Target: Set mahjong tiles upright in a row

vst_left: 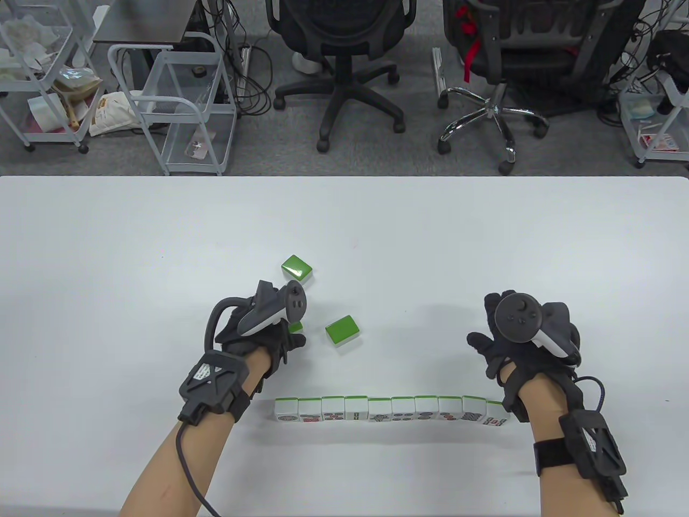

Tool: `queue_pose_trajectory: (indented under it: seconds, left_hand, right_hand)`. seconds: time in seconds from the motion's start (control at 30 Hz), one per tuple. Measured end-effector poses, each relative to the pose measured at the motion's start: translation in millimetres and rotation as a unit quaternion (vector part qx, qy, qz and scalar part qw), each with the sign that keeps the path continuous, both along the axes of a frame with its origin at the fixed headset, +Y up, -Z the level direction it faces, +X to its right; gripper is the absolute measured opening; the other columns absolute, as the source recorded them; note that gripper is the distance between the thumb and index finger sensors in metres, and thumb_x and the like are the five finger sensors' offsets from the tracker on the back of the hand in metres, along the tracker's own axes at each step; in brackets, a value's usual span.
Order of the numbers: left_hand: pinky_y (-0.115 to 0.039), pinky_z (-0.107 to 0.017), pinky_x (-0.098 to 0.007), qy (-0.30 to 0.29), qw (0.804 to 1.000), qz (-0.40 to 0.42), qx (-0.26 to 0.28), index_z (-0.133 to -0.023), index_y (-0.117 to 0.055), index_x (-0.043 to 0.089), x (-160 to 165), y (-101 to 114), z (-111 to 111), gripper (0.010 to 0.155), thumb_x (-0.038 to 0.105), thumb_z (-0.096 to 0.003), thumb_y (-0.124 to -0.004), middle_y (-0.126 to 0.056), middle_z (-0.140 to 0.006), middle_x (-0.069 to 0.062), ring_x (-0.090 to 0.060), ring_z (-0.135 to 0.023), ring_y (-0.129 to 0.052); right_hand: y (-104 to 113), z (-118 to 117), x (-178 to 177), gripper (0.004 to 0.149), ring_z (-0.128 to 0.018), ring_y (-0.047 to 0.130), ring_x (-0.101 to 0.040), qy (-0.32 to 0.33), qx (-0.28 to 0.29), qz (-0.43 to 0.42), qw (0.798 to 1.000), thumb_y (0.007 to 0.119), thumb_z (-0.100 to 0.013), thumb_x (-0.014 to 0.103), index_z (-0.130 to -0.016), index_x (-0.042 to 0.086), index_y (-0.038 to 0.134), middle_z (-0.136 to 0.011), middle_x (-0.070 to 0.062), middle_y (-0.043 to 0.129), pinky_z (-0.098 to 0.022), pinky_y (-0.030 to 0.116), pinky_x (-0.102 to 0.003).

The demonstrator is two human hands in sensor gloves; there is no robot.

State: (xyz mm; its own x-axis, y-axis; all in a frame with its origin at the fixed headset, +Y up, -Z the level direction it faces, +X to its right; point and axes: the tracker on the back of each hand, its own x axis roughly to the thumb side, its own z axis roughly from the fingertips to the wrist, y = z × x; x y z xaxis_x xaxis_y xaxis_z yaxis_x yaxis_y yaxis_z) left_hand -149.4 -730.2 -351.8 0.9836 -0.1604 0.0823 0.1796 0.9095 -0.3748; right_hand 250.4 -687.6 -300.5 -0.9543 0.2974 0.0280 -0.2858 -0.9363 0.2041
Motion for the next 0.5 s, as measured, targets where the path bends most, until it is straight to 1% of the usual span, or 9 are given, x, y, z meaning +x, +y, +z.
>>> queue_pose_trajectory:
  seconds: [0.13,0.17,0.2,0.23,0.3,0.37,0.43,0.5]
  left_hand:
    - [-0.074,-0.066,-0.045,-0.007,1.000,-0.024,-0.012,-0.097,-0.042,0.038,8,-16,-6,0.090,0.068,-0.0202,-0.078,-0.058,-0.109,0.010,-0.018,-0.088,-0.090]
    - [-0.073,-0.066,-0.045,-0.010,0.999,-0.032,-0.002,-0.097,-0.042,0.038,9,-18,-5,0.089,0.067,-0.0203,-0.079,-0.060,-0.108,0.011,-0.018,-0.086,-0.090]
    - [-0.075,-0.065,-0.044,-0.023,0.998,-0.050,0.032,-0.096,-0.045,0.039,11,-18,-5,0.087,0.066,-0.0206,-0.080,-0.065,-0.106,0.012,-0.016,-0.082,-0.094]
    - [-0.078,-0.064,-0.043,-0.033,0.996,-0.066,0.053,-0.095,-0.048,0.040,12,-18,-5,0.085,0.064,-0.0211,-0.080,-0.070,-0.104,0.013,-0.014,-0.079,-0.097]
    - [-0.080,-0.063,-0.042,-0.039,0.995,-0.064,0.065,-0.095,-0.051,0.040,12,-17,-5,0.083,0.063,-0.0209,-0.081,-0.075,-0.101,0.015,-0.013,-0.076,-0.100]
    - [-0.081,-0.063,-0.041,-0.042,0.996,-0.052,0.065,-0.094,-0.055,0.038,11,-15,-4,0.079,0.058,-0.0234,-0.084,-0.077,-0.101,0.012,-0.011,-0.076,-0.102]
    - [-0.082,-0.063,-0.040,-0.043,0.997,-0.047,0.052,-0.095,-0.055,0.036,5,-11,-3,0.079,0.054,-0.0236,-0.084,-0.076,-0.102,0.009,-0.012,-0.075,-0.104]
    - [-0.083,-0.064,-0.040,-0.038,0.999,-0.013,0.032,-0.095,-0.055,0.035,-5,-4,1,0.079,0.051,-0.0230,-0.084,-0.075,-0.103,0.008,-0.014,-0.076,-0.105]
  right_hand:
    - [0,0,4,0.082,-0.090,0.035,-0.062,-0.004,-0.003,0.000,1.000,0.070,-0.035,0.050,-0.097,0.006,0.041,-0.103,-0.029,0.030,-0.059,0.046,-0.072]
    - [0,0,4,0.082,-0.090,0.035,-0.062,-0.005,-0.003,0.000,1.000,0.070,-0.035,0.050,-0.097,0.006,0.041,-0.103,-0.029,0.030,-0.059,0.046,-0.072]
    - [0,-1,5,0.082,-0.090,0.035,-0.062,-0.005,-0.006,0.001,1.000,0.070,-0.035,0.050,-0.097,0.006,0.041,-0.103,-0.029,0.030,-0.059,0.046,-0.072]
    - [0,-1,5,0.082,-0.090,0.035,-0.062,-0.006,-0.007,0.001,1.000,0.070,-0.035,0.050,-0.097,0.006,0.041,-0.103,-0.029,0.030,-0.059,0.046,-0.072]
    - [0,-1,5,0.082,-0.090,0.035,-0.062,-0.006,-0.006,0.000,1.000,0.071,-0.035,0.050,-0.097,0.006,0.042,-0.103,-0.029,0.030,-0.059,0.046,-0.072]
    - [0,-1,5,0.082,-0.090,0.035,-0.062,-0.004,-0.008,0.000,1.000,0.071,-0.035,0.050,-0.097,0.006,0.042,-0.103,-0.029,0.030,-0.059,0.046,-0.072]
    - [0,0,5,0.082,-0.090,0.035,-0.062,-0.002,-0.010,-0.002,1.000,0.071,-0.035,0.050,-0.097,0.006,0.042,-0.103,-0.029,0.030,-0.059,0.046,-0.072]
    - [1,0,6,0.082,-0.090,0.035,-0.062,-0.002,-0.008,-0.009,1.000,0.071,-0.035,0.050,-0.097,0.006,0.042,-0.103,-0.029,0.030,-0.059,0.046,-0.072]
